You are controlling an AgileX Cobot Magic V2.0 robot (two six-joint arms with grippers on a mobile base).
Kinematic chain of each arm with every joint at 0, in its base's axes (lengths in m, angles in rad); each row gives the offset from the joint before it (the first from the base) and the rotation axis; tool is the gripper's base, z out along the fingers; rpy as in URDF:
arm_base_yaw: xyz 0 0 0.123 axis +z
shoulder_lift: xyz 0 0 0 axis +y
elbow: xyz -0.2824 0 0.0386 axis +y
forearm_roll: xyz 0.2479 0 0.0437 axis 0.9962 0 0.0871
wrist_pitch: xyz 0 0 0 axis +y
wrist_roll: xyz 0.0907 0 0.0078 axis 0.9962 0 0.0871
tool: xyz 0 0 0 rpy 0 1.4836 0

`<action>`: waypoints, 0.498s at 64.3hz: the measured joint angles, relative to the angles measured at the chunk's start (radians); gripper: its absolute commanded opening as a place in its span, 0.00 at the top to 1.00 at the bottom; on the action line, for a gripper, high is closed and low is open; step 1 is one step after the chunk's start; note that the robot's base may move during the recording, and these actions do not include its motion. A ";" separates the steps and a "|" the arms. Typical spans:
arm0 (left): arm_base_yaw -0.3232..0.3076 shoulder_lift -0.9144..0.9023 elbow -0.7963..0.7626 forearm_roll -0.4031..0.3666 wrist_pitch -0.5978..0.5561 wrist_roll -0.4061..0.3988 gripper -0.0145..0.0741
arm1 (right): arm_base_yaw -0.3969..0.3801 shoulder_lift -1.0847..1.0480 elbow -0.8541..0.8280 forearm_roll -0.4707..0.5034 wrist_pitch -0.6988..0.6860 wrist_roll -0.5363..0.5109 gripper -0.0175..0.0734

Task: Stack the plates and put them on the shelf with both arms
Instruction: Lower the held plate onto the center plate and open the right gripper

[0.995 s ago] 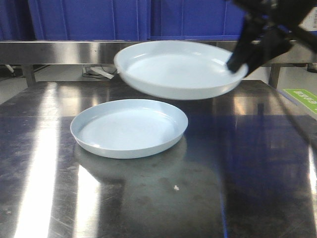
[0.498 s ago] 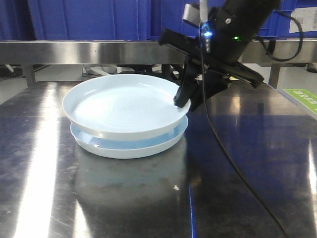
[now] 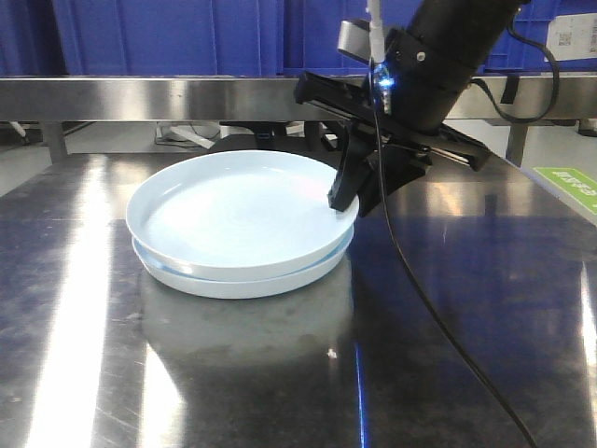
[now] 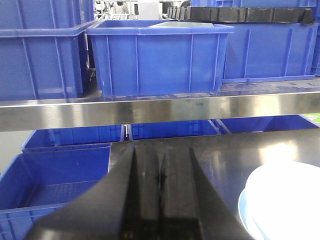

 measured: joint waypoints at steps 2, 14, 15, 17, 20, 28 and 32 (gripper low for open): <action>0.000 0.000 0.000 0.000 0.000 0.000 0.75 | 0.002 0.000 0.000 0.000 -0.003 0.000 0.74; 0.000 0.000 0.000 0.000 0.000 0.000 0.75 | 0.002 0.000 0.000 0.000 -0.028 0.000 0.74; 0.000 0.000 0.000 0.000 0.000 0.000 0.75 | 0.002 0.000 0.000 0.000 -0.027 0.000 0.74; 0.000 0.000 0.000 0.000 0.000 0.000 0.75 | 0.002 0.000 0.000 0.000 -0.030 0.000 0.74; 0.000 0.000 0.000 0.000 0.000 0.000 0.75 | 0.002 0.000 0.000 0.000 -0.032 0.000 0.73; 0.000 0.000 0.000 0.000 0.000 0.000 0.75 | 0.002 0.007 0.000 0.000 -0.032 0.000 0.63; 0.000 0.000 0.000 0.000 0.000 0.000 0.75 | 0.002 0.012 0.000 0.000 -0.032 0.000 0.58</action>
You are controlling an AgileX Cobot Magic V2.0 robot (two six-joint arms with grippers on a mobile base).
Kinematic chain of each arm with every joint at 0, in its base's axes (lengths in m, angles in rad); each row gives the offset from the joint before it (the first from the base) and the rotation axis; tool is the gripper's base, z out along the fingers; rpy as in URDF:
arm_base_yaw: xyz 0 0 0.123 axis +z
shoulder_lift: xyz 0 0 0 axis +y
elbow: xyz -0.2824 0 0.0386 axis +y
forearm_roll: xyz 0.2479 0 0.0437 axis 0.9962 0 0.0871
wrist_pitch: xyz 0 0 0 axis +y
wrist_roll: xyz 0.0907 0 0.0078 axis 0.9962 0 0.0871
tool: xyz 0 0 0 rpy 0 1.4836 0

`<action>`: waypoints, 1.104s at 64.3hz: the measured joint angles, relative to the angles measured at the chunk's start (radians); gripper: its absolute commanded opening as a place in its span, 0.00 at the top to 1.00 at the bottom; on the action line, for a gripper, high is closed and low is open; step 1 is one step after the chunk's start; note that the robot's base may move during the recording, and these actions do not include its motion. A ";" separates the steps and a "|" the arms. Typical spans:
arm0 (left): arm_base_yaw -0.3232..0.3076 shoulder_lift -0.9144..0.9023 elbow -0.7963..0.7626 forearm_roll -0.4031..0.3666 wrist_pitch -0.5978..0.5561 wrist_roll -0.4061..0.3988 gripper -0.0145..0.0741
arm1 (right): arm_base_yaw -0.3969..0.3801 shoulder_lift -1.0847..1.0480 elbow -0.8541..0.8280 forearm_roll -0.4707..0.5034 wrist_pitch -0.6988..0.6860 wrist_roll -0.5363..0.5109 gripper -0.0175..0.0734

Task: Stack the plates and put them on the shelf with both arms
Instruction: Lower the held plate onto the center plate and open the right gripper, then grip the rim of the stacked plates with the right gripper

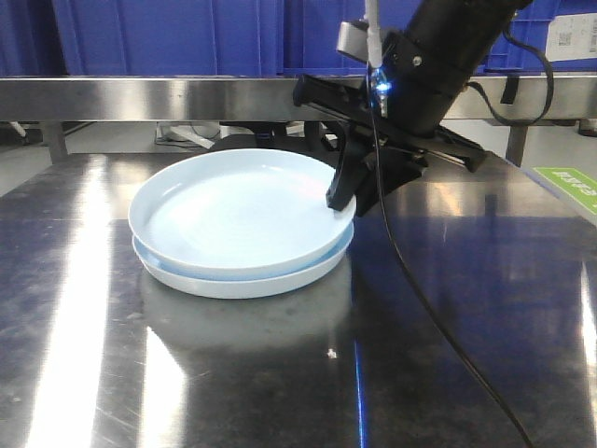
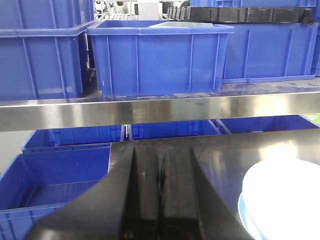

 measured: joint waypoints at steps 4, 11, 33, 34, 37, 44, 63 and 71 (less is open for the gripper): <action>0.000 0.000 0.000 0.000 0.000 0.000 0.75 | 0.000 0.003 0.000 0.000 0.000 0.000 0.53; 0.000 0.000 0.000 0.000 0.000 0.000 0.75 | 0.000 0.005 0.000 0.000 0.000 0.000 0.48; 0.000 0.000 0.000 0.000 0.000 0.000 0.75 | 0.000 0.005 -0.001 -0.002 0.004 0.002 0.42; 0.000 0.000 0.000 0.000 0.000 0.000 0.75 | 0.000 0.005 -0.001 -0.005 0.004 0.002 0.42; 0.000 0.000 0.000 0.000 0.000 0.000 0.75 | 0.000 0.005 -0.001 -0.010 0.005 0.002 0.42; 0.000 0.000 0.000 0.000 0.000 0.000 0.75 | 0.000 0.005 -0.001 -0.014 0.005 0.002 0.42; 0.000 0.000 0.000 0.000 0.000 0.000 0.75 | 0.001 0.032 -0.001 -0.016 -0.007 0.002 0.42; 0.000 0.000 0.000 0.000 0.000 0.000 0.75 | 0.002 0.041 0.001 -0.017 -0.007 0.002 0.42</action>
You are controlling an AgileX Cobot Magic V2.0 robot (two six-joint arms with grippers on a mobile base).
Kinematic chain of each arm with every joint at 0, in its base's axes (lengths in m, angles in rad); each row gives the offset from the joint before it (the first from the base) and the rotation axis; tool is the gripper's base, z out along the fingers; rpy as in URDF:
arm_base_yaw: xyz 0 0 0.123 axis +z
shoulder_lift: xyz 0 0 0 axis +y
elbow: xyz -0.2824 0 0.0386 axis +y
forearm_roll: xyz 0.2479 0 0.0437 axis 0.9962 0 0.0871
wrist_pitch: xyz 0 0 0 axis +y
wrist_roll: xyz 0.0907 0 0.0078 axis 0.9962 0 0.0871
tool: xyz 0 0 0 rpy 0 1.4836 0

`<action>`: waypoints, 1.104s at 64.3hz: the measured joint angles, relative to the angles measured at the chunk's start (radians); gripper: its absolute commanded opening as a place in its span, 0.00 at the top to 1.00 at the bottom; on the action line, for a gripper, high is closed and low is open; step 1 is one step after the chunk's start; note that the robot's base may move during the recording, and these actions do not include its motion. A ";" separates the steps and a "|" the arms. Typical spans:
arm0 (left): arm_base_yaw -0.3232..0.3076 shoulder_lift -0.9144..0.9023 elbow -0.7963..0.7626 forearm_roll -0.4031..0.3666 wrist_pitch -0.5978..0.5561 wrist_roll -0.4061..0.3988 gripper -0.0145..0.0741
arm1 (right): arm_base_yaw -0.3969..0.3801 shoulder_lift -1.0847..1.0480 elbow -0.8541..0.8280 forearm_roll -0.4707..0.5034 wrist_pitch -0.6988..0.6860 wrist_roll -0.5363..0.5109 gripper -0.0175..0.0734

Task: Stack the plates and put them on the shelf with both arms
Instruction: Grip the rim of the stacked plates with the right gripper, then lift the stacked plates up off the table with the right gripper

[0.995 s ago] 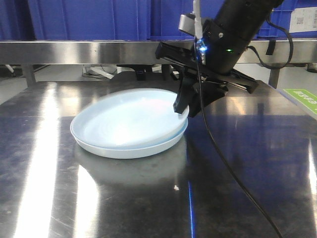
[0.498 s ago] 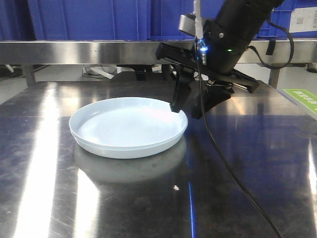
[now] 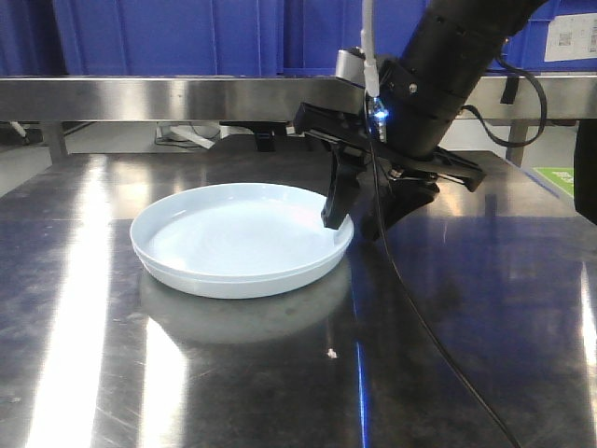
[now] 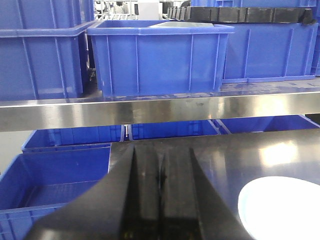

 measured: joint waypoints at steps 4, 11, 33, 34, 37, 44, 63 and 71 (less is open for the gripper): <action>0.000 0.000 0.000 0.000 0.000 0.000 0.75 | 0.004 0.000 0.000 0.000 -0.001 0.000 0.42; 0.000 0.000 0.000 0.000 0.000 0.000 0.75 | 0.013 0.006 0.000 0.000 -0.002 0.000 0.42; 0.000 0.000 0.000 0.000 0.000 0.000 0.75 | 0.026 0.011 0.000 0.008 -0.013 0.000 0.52; 0.000 0.000 0.000 0.000 0.000 0.000 0.75 | 0.026 0.011 0.000 0.008 -0.013 0.000 0.54; 0.000 0.000 0.000 0.000 0.000 0.000 0.75 | 0.026 0.013 0.000 0.008 -0.014 0.000 0.60; 0.000 0.000 0.000 0.000 0.000 0.000 0.75 | 0.028 0.017 0.000 0.010 -0.015 0.000 0.75; 0.000 0.000 0.000 0.000 0.000 0.000 0.75 | 0.029 0.001 0.002 0.012 -0.026 0.002 0.75; 0.000 0.000 0.000 0.000 0.000 0.000 0.75 | 0.021 -0.059 0.019 0.009 -0.079 0.000 0.75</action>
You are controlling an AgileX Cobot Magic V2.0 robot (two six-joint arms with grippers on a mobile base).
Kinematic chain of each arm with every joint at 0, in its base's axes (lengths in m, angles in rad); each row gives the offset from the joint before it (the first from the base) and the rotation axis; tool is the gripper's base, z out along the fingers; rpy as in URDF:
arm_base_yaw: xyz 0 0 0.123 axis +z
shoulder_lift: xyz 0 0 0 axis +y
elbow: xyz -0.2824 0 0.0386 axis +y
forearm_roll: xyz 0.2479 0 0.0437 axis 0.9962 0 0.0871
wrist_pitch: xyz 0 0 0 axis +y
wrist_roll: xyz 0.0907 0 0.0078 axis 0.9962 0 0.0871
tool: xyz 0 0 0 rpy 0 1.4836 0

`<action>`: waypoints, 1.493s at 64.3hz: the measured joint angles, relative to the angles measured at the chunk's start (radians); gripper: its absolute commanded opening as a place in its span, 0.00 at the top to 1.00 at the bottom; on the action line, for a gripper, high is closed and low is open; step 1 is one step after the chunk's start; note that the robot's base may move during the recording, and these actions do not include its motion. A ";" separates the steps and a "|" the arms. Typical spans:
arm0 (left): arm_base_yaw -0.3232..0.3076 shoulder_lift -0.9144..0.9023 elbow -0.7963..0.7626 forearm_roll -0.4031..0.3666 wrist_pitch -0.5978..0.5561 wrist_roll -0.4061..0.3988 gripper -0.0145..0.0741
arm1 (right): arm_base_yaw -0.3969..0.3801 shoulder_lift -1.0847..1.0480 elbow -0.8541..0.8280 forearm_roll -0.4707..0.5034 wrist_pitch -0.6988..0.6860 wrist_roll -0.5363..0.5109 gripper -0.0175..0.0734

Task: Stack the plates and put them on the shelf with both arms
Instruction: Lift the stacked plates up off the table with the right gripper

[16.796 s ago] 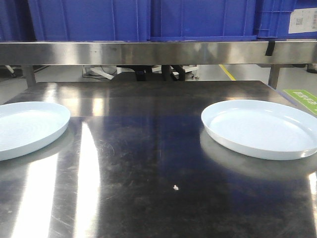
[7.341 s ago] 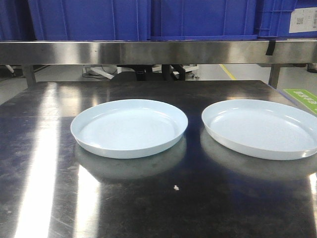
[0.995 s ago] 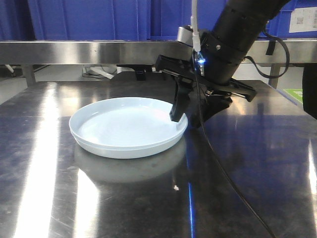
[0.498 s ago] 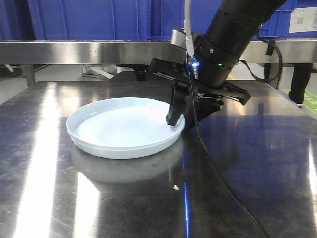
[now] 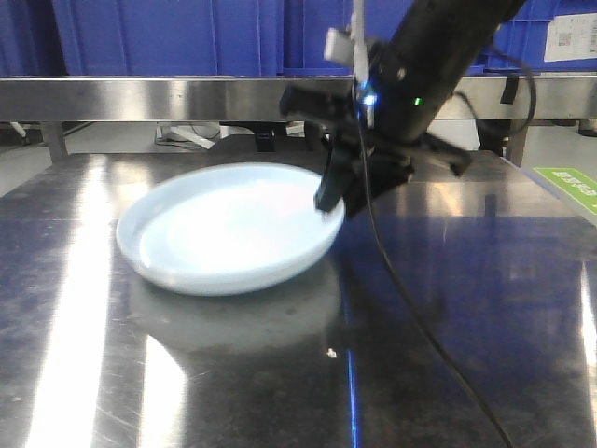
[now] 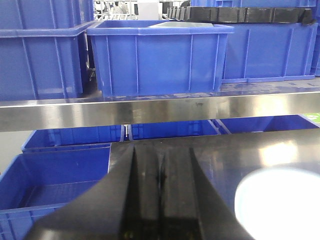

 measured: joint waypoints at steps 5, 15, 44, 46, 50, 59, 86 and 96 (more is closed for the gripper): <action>0.000 0.000 0.000 0.000 0.000 0.000 0.75 | -0.009 -0.064 0.047 -0.010 -0.080 0.000 0.75; 0.000 0.000 0.000 0.000 0.000 0.000 0.75 | -0.050 -0.221 0.219 -0.056 -0.267 -0.023 0.75; 0.000 0.000 0.000 0.000 0.000 0.000 0.75 | -0.092 -0.661 0.643 -0.190 -0.487 -0.223 0.75; 0.000 0.000 0.000 0.000 0.000 0.000 0.75 | -0.092 -0.692 0.671 -0.191 -0.495 -0.223 0.75; 0.000 0.000 0.000 0.000 0.000 0.000 0.75 | -0.092 -0.764 0.717 -0.191 -0.524 -0.223 0.75; 0.000 0.000 0.000 0.000 0.000 0.000 0.75 | -0.092 -0.924 0.831 -0.173 -0.614 -0.227 0.75; 0.000 0.000 0.000 0.000 0.000 0.000 0.75 | -0.092 -1.314 1.073 -0.136 -0.688 -0.229 0.75; 0.000 0.000 0.000 0.000 0.000 0.000 0.75 | -0.092 -1.402 1.088 -0.134 -0.683 -0.229 0.75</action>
